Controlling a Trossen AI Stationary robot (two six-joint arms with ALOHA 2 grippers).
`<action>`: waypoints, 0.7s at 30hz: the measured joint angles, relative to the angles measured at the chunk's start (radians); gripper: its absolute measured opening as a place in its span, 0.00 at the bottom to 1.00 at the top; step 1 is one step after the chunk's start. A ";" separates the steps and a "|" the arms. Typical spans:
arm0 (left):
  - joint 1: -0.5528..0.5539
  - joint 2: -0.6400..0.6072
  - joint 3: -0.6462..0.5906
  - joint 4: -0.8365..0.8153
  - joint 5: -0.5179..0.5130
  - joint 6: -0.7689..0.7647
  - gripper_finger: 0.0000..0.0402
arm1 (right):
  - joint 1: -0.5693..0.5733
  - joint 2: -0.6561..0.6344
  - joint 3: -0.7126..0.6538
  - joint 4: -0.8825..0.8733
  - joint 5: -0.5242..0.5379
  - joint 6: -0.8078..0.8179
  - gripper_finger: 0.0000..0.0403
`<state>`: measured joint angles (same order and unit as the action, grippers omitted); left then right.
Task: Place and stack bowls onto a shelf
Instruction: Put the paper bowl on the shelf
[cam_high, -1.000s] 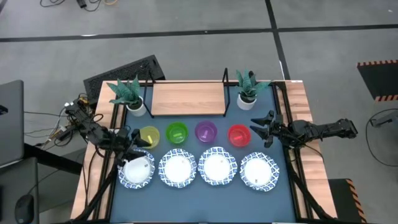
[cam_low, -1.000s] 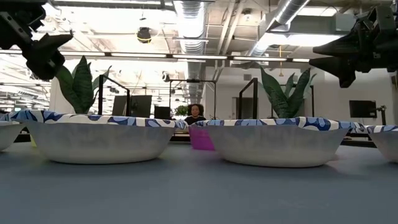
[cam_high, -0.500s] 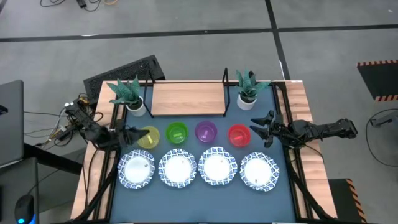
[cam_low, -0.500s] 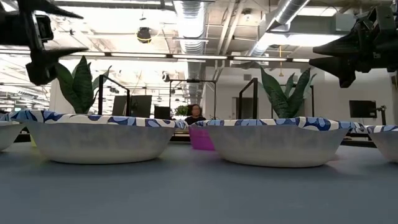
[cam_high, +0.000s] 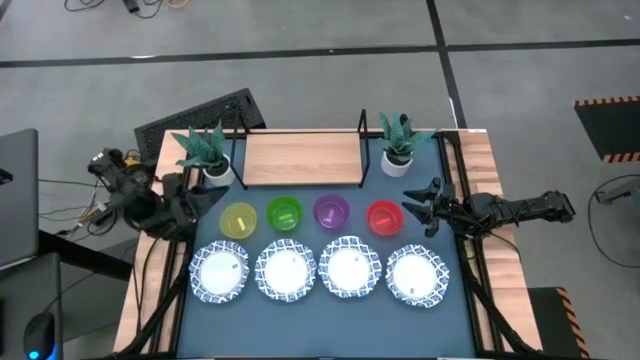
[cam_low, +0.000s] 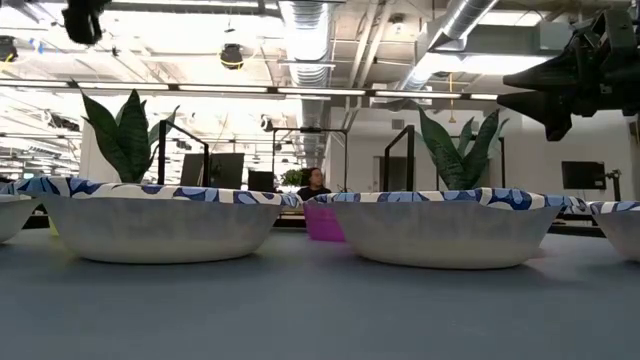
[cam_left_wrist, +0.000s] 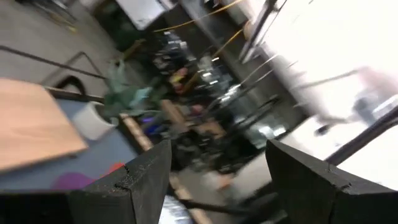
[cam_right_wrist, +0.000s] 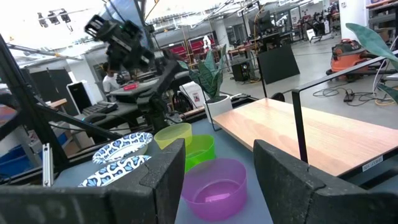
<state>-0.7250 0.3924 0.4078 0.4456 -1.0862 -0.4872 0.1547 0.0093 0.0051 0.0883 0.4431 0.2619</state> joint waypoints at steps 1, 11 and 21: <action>0.000 0.044 0.041 -0.040 -0.024 0.006 0.62 | 0.000 0.000 0.000 0.000 0.000 0.000 0.53; 0.000 0.385 0.343 -0.502 0.039 -0.299 0.62 | 0.000 0.000 0.008 0.014 0.000 0.233 0.53; 0.001 0.630 0.517 -0.978 0.452 -0.867 0.62 | 0.000 0.000 0.012 0.017 0.000 0.299 0.53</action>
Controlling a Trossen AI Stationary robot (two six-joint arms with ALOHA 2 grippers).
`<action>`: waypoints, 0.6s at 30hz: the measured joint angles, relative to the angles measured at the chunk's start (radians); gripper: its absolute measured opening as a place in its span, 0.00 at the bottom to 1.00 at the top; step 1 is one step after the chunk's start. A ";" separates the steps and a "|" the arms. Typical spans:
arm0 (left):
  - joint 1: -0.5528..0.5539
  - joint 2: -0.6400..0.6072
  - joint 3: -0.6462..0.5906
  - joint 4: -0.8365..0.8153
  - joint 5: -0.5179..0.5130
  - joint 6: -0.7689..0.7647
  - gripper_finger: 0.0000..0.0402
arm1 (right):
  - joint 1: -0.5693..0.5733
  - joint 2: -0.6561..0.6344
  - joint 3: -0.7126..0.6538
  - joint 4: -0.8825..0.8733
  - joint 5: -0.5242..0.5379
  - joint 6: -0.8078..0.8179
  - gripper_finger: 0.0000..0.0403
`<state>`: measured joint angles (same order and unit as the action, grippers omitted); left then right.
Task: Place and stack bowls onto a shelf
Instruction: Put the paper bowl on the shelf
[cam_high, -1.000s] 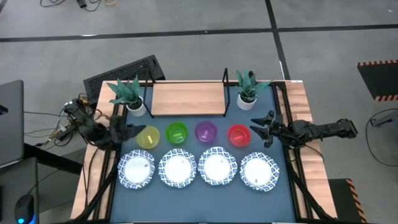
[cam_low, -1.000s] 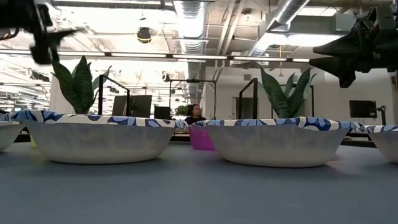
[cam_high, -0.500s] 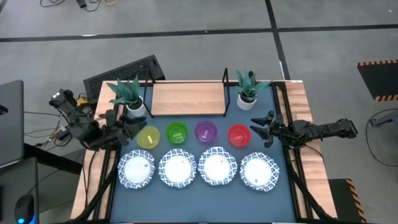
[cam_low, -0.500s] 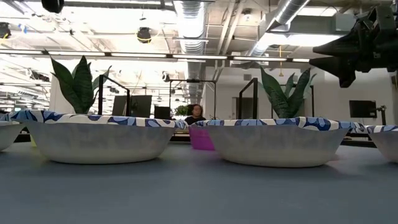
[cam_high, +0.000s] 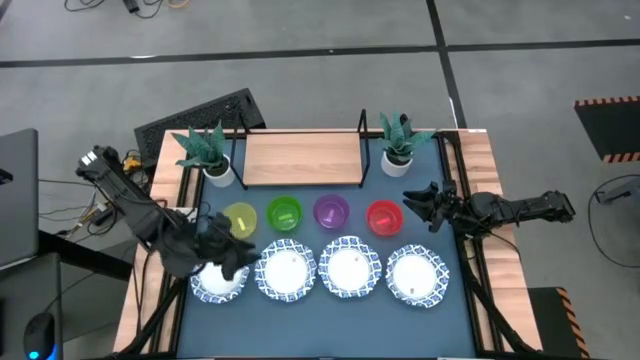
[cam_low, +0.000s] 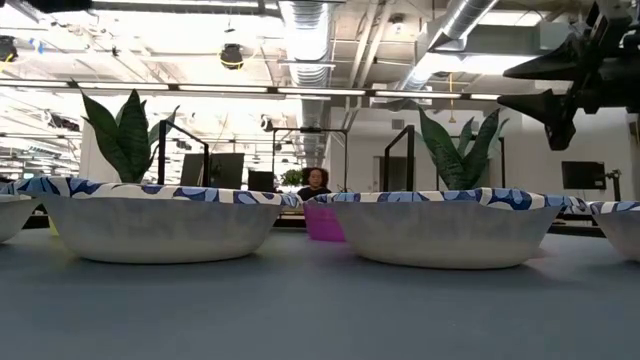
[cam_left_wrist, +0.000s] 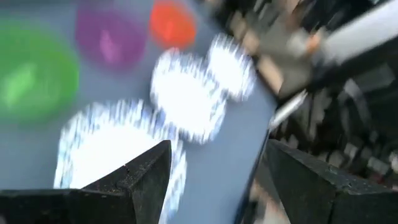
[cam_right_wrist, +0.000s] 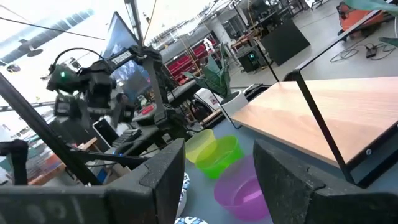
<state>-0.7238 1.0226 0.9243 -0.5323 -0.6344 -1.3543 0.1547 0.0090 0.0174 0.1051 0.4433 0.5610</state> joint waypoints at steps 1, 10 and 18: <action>0.000 0.017 0.005 -0.043 0.066 -0.065 0.62 | 0.000 0.000 0.000 0.000 0.000 0.000 0.53; -0.019 0.196 0.006 -0.192 0.569 -0.330 0.62 | 0.000 0.000 0.003 -0.003 0.000 0.023 0.53; -0.085 0.375 0.018 -0.134 0.731 -0.263 0.62 | 0.000 0.000 0.004 -0.028 -0.001 0.121 0.53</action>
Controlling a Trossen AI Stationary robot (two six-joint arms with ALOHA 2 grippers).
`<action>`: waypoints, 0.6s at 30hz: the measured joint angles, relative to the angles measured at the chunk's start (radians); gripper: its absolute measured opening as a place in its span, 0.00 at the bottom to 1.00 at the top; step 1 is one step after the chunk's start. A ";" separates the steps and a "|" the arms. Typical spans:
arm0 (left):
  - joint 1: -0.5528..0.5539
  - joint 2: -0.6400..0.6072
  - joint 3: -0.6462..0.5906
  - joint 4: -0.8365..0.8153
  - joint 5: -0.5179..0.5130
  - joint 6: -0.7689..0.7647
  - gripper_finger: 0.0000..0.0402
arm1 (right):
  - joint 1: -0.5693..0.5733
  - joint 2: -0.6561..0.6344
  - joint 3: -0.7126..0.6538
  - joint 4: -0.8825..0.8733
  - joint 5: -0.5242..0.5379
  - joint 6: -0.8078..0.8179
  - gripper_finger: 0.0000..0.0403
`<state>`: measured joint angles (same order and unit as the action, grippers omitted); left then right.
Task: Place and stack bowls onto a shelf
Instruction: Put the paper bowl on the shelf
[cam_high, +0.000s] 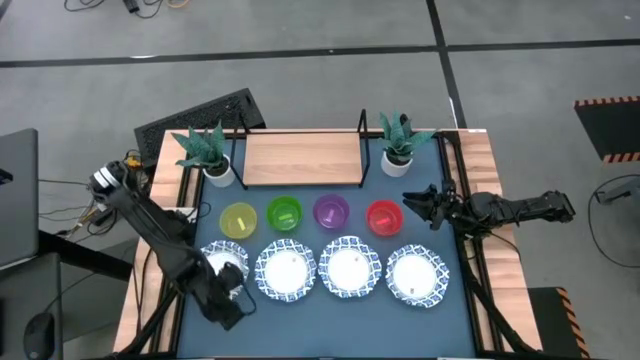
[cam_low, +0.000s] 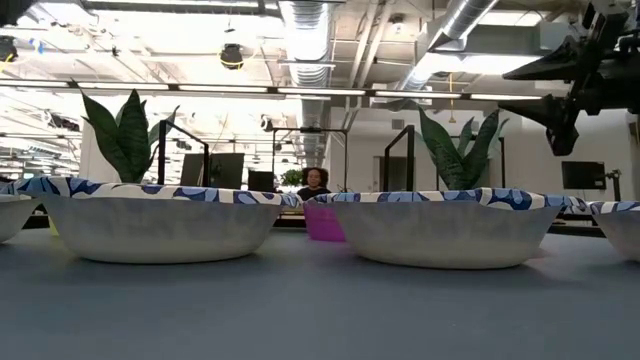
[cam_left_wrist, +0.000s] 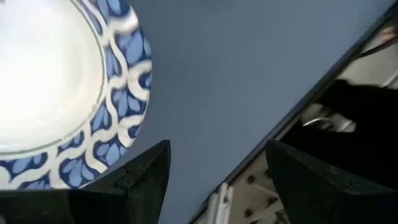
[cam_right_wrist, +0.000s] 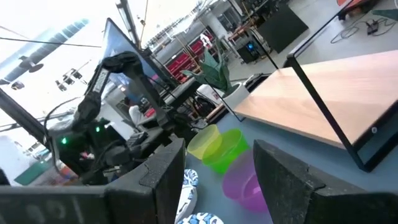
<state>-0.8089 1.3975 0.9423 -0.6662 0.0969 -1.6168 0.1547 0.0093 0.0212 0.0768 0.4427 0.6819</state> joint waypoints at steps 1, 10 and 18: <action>-0.008 0.021 0.006 0.000 -0.002 0.001 0.62 | 0.000 0.000 0.000 -0.002 0.000 0.000 0.53; -0.033 0.179 0.188 -0.300 -0.111 -0.017 0.62 | 0.000 0.000 0.002 -0.024 0.000 0.001 0.53; -0.033 0.301 0.314 -0.422 -0.162 0.116 0.62 | 0.000 0.000 0.002 -0.028 -0.001 0.001 0.53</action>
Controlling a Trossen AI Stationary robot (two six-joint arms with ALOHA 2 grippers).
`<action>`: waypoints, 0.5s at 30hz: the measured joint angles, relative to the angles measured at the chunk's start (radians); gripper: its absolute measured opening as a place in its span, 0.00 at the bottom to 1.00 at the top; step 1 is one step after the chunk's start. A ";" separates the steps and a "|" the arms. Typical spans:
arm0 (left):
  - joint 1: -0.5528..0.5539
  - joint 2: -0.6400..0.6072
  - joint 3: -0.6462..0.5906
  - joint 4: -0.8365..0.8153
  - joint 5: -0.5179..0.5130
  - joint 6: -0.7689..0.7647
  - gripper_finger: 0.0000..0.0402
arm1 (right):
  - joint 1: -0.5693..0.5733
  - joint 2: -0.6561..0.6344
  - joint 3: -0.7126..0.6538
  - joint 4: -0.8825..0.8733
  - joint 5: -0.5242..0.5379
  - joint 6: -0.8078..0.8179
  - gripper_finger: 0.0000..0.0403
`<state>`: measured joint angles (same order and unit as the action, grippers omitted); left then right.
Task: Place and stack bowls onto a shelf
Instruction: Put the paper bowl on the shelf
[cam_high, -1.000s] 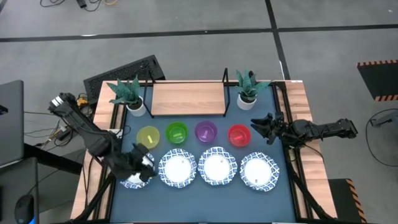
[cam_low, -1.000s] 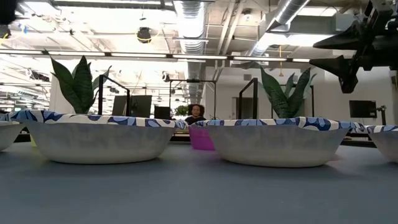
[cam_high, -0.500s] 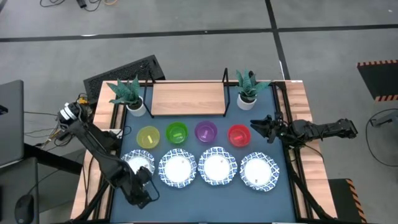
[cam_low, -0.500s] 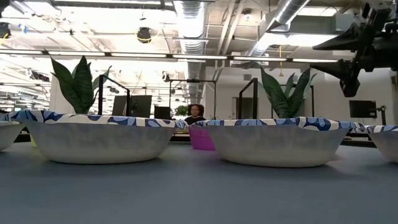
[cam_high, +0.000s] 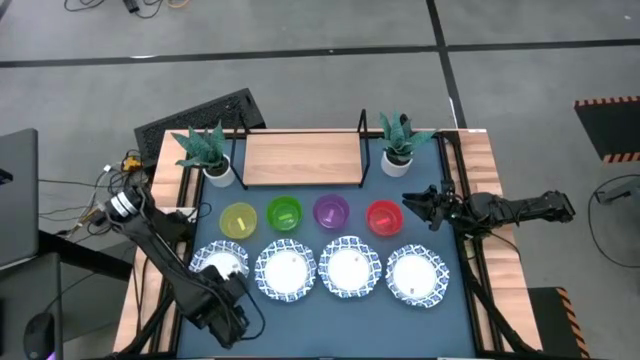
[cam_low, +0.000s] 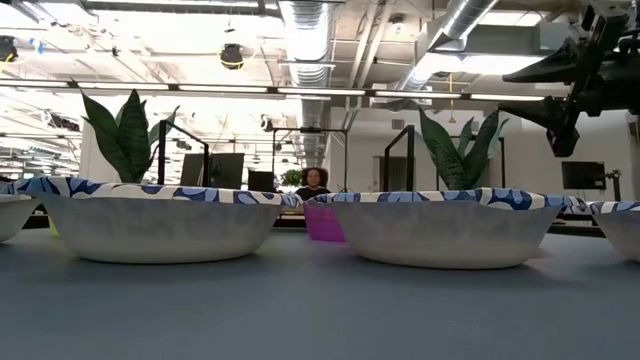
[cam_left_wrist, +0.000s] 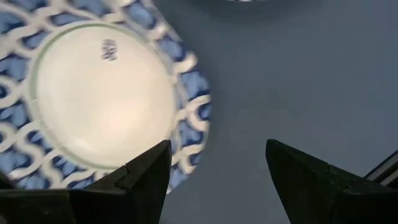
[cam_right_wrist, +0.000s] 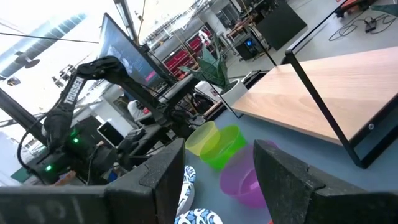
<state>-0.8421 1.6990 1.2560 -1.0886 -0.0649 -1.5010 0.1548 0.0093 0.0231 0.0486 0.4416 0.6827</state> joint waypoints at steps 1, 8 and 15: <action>0.000 0.009 0.000 0.016 0.002 0.008 0.62 | 0.000 0.000 0.000 0.000 -0.001 0.000 0.53; 0.000 0.080 0.000 -0.027 0.002 0.024 0.62 | 0.000 0.000 0.000 -0.003 -0.002 -0.001 0.53; 0.000 0.104 0.000 -0.043 -0.023 0.022 0.61 | 0.000 0.000 0.000 -0.004 -0.002 -0.002 0.53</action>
<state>-0.8421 1.8030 1.2560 -1.1313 -0.0883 -1.4789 0.1551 0.0093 0.0231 0.0442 0.4394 0.6811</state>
